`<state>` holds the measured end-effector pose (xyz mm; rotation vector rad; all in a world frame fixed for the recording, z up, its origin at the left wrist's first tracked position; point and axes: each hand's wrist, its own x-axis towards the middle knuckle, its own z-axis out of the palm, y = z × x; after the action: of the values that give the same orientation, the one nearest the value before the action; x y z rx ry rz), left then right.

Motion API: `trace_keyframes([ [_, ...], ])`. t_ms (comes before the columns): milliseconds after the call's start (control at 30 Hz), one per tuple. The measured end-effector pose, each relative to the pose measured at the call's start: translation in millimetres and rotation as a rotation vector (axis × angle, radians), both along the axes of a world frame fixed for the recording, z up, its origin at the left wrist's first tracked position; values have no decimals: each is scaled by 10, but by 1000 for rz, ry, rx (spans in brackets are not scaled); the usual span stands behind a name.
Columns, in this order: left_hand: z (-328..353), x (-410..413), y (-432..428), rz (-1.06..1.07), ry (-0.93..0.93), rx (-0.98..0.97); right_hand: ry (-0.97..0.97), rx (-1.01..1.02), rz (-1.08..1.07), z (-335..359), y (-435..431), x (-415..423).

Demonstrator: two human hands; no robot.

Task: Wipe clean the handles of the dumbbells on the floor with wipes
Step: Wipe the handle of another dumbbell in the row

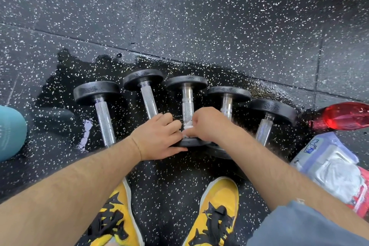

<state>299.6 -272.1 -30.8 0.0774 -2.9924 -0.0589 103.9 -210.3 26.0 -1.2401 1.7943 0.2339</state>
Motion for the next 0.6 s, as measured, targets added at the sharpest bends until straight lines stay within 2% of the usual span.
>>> trace_keyframes([
  [100, -3, -9, -1, -4, 9, 16, 28, -66, -7, -75, 26, 92],
  [333, -3, 2, 1, -10, 7, 12, 34, -4, -106, -83, 101, -44],
  [433, -17, -7, -2, -12, 15, 20, 0, -92, -128, -49, 96, 45],
  [600, -11, -12, -4, -10, 27, 26, 97, -270, -193, -78, 80, 196],
])
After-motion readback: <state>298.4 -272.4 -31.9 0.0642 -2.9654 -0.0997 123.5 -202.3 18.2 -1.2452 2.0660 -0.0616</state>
